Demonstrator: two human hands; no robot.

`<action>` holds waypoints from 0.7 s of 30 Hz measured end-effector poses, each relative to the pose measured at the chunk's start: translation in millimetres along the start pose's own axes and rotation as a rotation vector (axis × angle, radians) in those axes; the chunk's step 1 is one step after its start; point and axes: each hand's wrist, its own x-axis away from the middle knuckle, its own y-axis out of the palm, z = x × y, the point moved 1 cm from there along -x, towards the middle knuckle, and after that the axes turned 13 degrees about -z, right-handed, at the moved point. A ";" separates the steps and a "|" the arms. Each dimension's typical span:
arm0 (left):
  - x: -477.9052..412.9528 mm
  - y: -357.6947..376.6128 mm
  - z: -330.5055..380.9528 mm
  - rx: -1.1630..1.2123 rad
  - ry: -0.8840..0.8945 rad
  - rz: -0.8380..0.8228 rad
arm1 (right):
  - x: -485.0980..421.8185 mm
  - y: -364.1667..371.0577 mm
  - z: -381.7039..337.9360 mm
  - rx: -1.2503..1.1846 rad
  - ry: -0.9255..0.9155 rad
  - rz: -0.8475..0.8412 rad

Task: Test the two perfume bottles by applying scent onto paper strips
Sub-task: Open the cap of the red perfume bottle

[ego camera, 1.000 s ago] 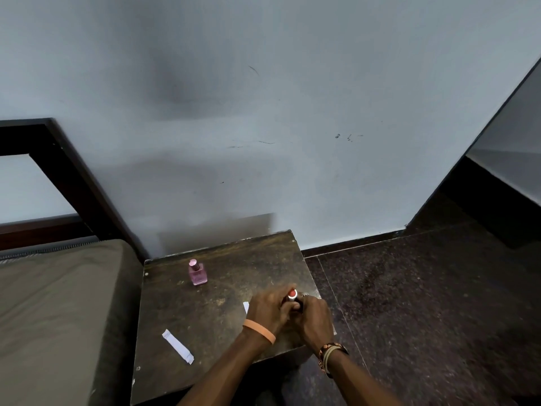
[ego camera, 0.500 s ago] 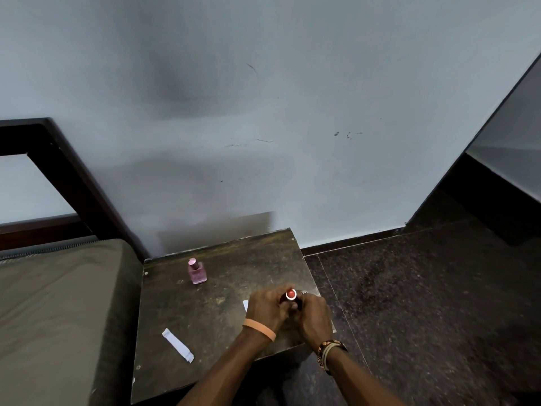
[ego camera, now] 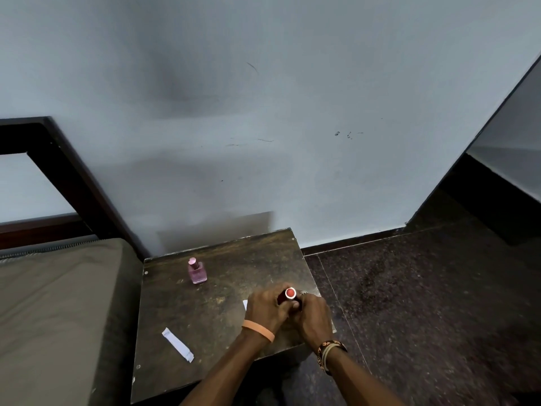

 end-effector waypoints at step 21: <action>3.1 -5.8 2.4 0.099 -0.023 0.035 | -2.5 3.4 4.7 -0.038 0.005 -0.036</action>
